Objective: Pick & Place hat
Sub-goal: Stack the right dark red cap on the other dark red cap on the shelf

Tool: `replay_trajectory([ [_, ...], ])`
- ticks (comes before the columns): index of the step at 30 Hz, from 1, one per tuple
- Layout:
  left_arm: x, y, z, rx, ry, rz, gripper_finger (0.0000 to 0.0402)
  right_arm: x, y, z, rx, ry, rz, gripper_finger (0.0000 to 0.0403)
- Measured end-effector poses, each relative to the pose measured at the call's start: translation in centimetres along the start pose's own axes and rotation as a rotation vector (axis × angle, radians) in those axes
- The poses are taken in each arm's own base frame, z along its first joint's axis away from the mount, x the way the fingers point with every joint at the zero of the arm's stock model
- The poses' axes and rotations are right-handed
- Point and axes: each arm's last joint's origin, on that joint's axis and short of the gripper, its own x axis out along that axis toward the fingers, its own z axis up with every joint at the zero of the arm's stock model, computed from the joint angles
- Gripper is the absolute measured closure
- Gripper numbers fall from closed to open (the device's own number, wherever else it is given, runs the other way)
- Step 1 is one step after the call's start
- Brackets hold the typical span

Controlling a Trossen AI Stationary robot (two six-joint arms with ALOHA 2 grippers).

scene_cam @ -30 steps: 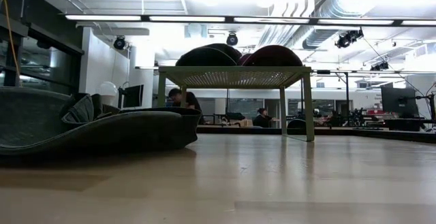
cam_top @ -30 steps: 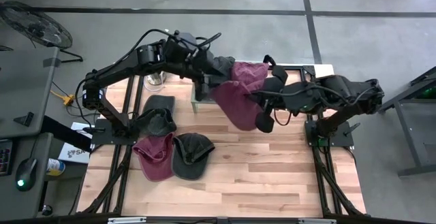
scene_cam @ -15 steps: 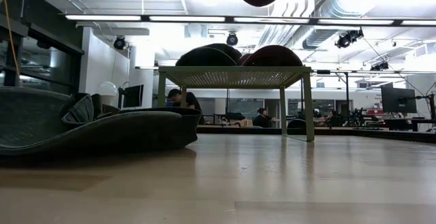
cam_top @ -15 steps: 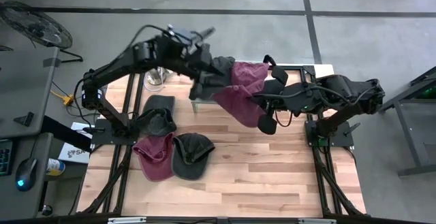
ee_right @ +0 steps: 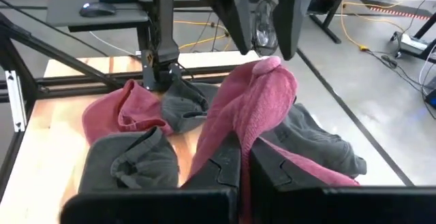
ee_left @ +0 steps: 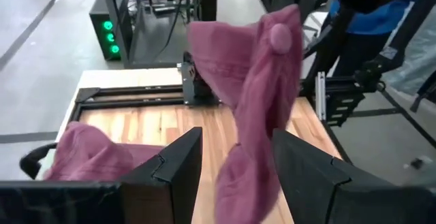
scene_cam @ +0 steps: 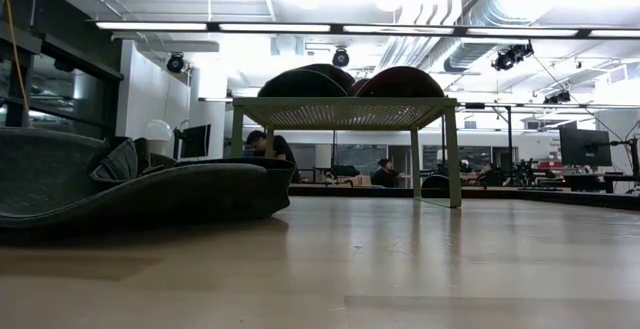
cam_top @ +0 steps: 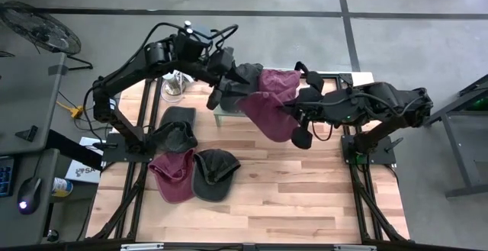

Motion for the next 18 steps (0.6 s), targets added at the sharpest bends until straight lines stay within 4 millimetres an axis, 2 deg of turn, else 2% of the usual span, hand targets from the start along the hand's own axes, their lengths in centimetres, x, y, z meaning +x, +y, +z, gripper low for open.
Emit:
replay_trajectory([
  [8,0.51,0.15,-0.33,-0.036,0.027,-0.016,0.0227,-0.38,-0.22,0.31,-0.023,-0.033,-0.009,0.0403],
  [18,0.91,-0.69,-0.53,-0.065,0.054,-0.057,0.0227,-0.52,-0.39,0.53,-0.035,-0.058,-0.045,0.0403],
])
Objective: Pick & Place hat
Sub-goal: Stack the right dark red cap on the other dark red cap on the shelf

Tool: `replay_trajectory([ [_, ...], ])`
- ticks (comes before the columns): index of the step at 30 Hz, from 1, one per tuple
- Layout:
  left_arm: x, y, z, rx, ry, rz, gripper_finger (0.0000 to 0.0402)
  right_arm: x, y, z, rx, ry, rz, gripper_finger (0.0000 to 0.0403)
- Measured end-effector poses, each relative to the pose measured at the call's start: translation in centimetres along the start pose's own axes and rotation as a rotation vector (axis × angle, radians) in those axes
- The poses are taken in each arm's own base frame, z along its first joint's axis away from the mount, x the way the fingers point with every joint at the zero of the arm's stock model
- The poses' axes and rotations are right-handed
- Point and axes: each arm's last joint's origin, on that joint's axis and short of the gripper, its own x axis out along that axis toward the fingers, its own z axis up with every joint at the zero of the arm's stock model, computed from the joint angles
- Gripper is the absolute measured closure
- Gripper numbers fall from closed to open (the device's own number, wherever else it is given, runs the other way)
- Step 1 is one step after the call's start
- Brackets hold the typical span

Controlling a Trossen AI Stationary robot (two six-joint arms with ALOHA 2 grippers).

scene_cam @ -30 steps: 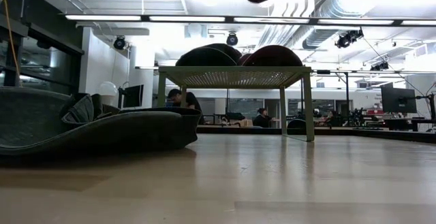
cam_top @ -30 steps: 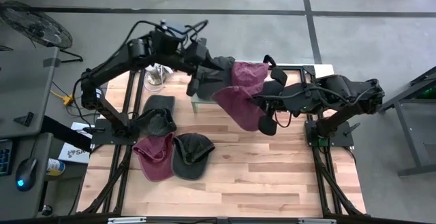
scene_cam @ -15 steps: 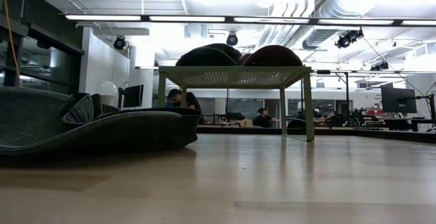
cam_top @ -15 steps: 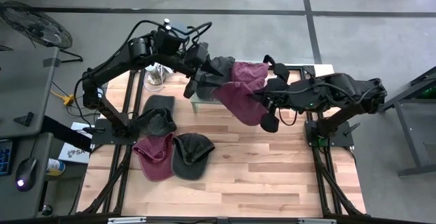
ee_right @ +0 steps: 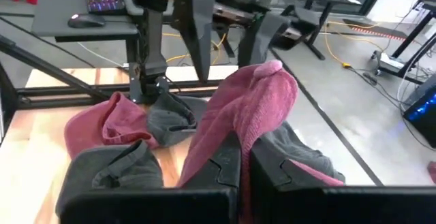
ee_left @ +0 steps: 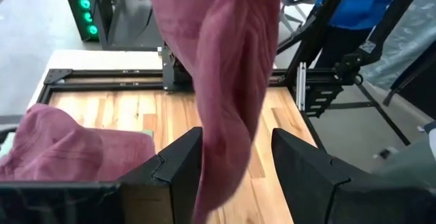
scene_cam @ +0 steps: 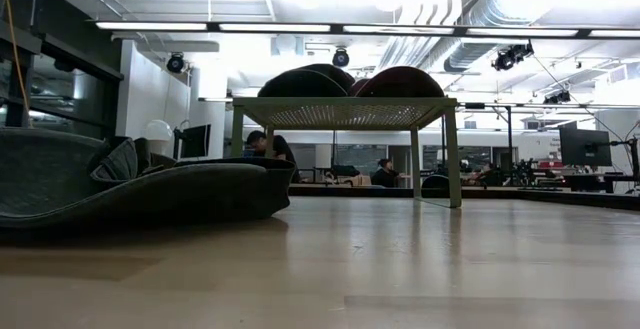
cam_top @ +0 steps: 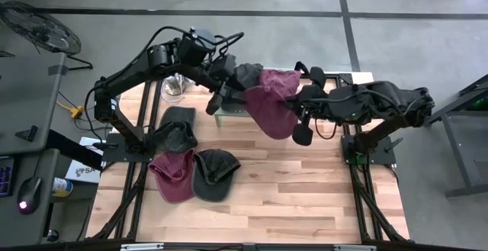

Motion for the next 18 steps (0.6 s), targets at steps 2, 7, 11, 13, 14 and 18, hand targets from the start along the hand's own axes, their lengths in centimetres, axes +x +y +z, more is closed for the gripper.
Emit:
replay_trajectory([
  [2,0.1,-0.2,-0.1,-0.006,0.009,-0.004,0.0227,-0.1,-0.1,0.0,-0.002,-0.006,-0.003,0.0403],
  [7,0.6,-0.4,-0.3,-0.018,0.032,0.021,0.0227,-0.5,-0.3,0.4,0.005,-0.043,-0.002,0.0403],
  [11,1.2,-0.4,-0.4,-0.027,0.048,0.030,0.0227,-0.6,-0.4,0.6,0.005,-0.057,0.002,0.0403],
  [13,1.5,-0.8,-0.4,-0.024,0.054,0.022,0.0227,-0.7,-0.4,0.6,0.006,-0.058,0.002,0.0403],
  [14,1.6,-0.8,-0.5,-0.026,0.059,0.027,0.0227,-0.7,-0.4,0.6,0.006,-0.058,0.000,0.0403],
  [18,2.2,-1.1,-0.5,-0.020,0.068,0.028,0.0229,-0.7,-0.4,0.6,0.004,-0.056,-0.014,0.0403],
])
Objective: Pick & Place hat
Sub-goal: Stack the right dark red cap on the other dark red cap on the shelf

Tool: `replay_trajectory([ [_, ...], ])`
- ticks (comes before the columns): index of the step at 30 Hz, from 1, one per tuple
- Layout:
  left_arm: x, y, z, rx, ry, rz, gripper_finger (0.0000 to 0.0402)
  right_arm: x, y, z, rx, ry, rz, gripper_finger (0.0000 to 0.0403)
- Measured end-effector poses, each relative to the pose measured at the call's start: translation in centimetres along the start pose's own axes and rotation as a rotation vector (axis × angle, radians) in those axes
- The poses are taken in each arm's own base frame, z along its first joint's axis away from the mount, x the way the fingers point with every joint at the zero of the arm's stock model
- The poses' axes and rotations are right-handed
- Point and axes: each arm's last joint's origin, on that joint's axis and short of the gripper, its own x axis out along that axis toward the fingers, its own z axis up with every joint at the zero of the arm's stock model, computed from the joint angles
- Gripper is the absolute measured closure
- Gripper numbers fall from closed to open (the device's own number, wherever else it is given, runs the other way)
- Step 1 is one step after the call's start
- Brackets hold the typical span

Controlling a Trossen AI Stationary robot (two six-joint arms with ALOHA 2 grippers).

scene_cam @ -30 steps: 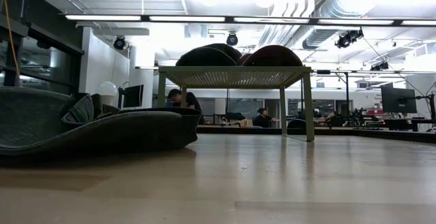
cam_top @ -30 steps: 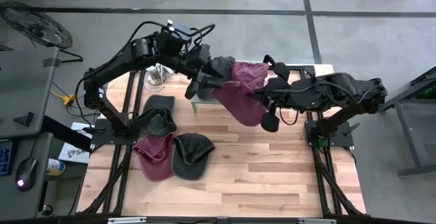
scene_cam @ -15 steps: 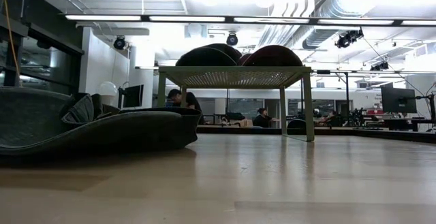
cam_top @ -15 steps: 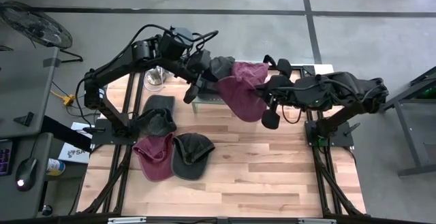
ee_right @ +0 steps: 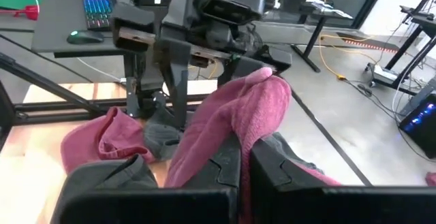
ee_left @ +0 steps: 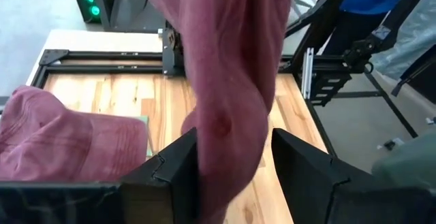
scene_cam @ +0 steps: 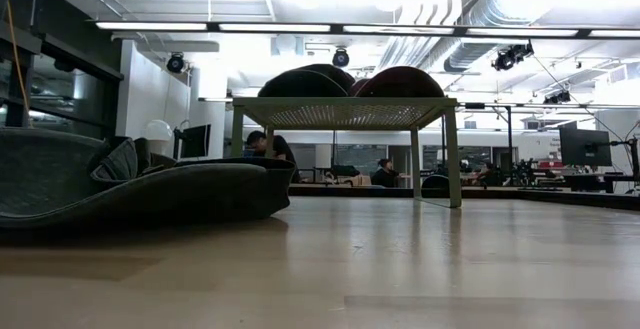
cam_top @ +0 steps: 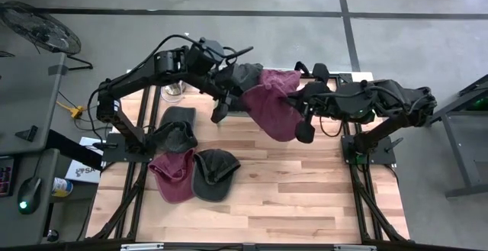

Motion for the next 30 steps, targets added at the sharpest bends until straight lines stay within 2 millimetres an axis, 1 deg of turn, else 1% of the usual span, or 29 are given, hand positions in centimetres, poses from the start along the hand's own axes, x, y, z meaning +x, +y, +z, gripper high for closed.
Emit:
replay_trajectory([
  [3,0.33,-0.01,-0.08,0.000,0.009,0.006,0.0245,0.00,-0.01,-0.03,-0.001,0.002,-0.003,0.0403],
  [5,0.40,-0.15,-0.09,0.001,0.012,0.004,0.0267,0.00,-0.02,-0.03,-0.002,0.002,-0.007,0.0403],
  [8,0.60,0.02,-0.10,0.003,0.014,0.022,0.0313,0.00,-0.05,-0.09,-0.005,0.007,-0.015,0.0403],
  [11,0.71,0.08,-0.17,0.016,0.021,0.031,0.0372,0.00,-0.06,-0.27,-0.007,0.023,-0.017,0.0403],
  [13,0.64,0.06,-0.15,0.031,0.019,0.032,0.0392,-0.01,-0.08,-0.42,-0.001,0.036,-0.019,0.0403],
  [23,0.65,0.04,-0.12,0.055,0.017,0.022,0.0398,-0.03,-0.08,-0.89,0.005,0.080,-0.005,0.0399],
  [26,0.65,-0.02,-0.12,0.056,0.015,0.003,0.0399,-0.04,-0.04,-0.90,0.006,0.082,0.009,0.0384],
  [30,0.65,-0.11,-0.11,0.062,0.013,-0.028,0.0400,-0.11,-0.08,-0.89,0.006,0.081,0.013,0.0354],
])
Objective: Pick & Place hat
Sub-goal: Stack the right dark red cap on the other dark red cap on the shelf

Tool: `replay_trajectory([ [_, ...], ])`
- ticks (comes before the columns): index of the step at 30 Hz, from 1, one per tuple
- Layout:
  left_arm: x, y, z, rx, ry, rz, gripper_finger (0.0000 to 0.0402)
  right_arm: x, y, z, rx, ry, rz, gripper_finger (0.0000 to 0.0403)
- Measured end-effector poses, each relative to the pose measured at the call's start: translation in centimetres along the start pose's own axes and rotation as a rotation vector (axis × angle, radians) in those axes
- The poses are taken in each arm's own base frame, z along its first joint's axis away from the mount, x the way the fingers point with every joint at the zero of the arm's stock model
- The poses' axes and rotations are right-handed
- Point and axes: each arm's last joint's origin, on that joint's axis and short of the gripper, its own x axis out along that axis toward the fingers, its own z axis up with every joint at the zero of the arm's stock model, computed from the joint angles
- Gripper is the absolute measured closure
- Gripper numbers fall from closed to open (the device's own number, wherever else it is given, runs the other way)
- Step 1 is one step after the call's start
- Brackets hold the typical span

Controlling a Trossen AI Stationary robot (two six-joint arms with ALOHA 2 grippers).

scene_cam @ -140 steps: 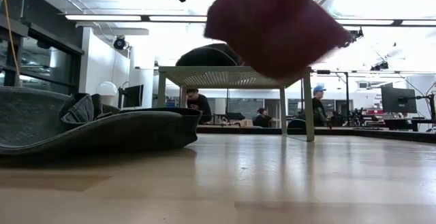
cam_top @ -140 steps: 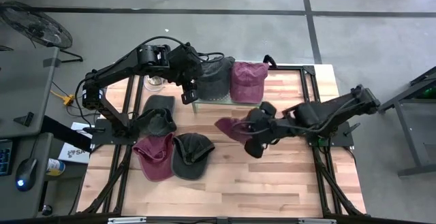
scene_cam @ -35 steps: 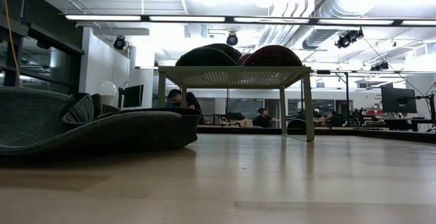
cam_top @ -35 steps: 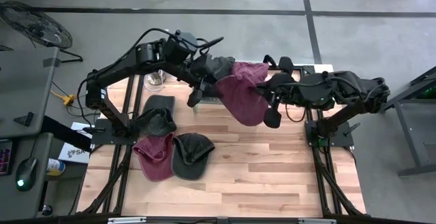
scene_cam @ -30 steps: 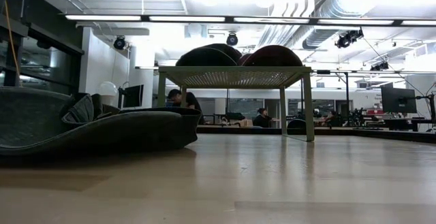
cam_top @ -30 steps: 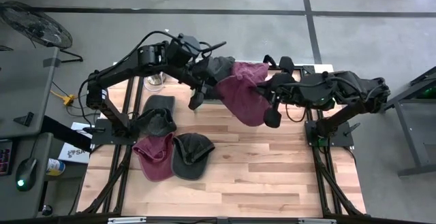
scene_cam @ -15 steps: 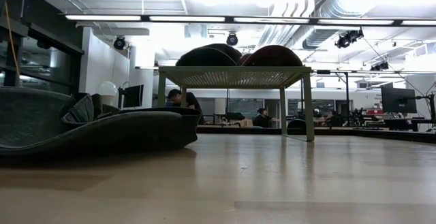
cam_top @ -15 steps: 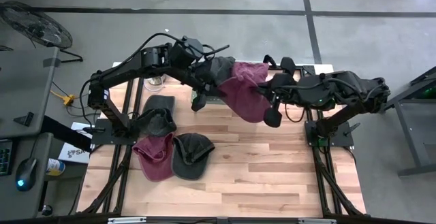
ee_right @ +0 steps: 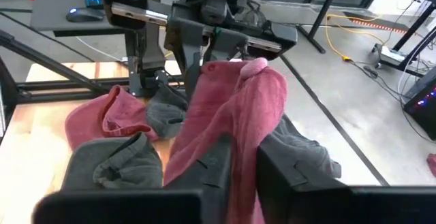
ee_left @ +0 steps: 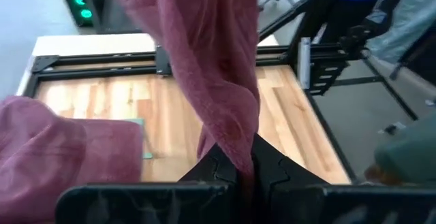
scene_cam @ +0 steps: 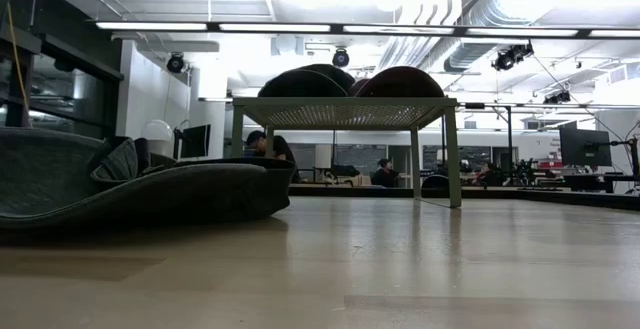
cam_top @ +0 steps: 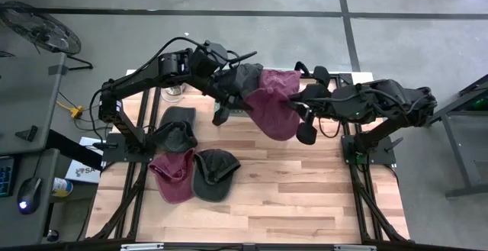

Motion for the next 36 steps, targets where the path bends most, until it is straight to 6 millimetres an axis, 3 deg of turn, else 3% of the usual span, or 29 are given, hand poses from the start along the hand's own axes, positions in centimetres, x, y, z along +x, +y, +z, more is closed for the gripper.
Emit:
replay_trajectory([
  [15,0.1,-1.2,0.1,0.054,-0.028,-0.227,0.0401,-0.5,0.0,-0.1,-0.027,0.012,0.133,0.0220],
  [29,0.6,-2.9,0.2,0.095,-0.025,-0.295,0.0402,0.2,-0.7,0.3,-0.090,-0.008,0.232,0.0212],
  [36,0.6,-2.9,0.2,0.083,-0.020,-0.300,0.0401,1.9,-0.7,0.2,-0.119,0.006,0.269,0.0211],
])
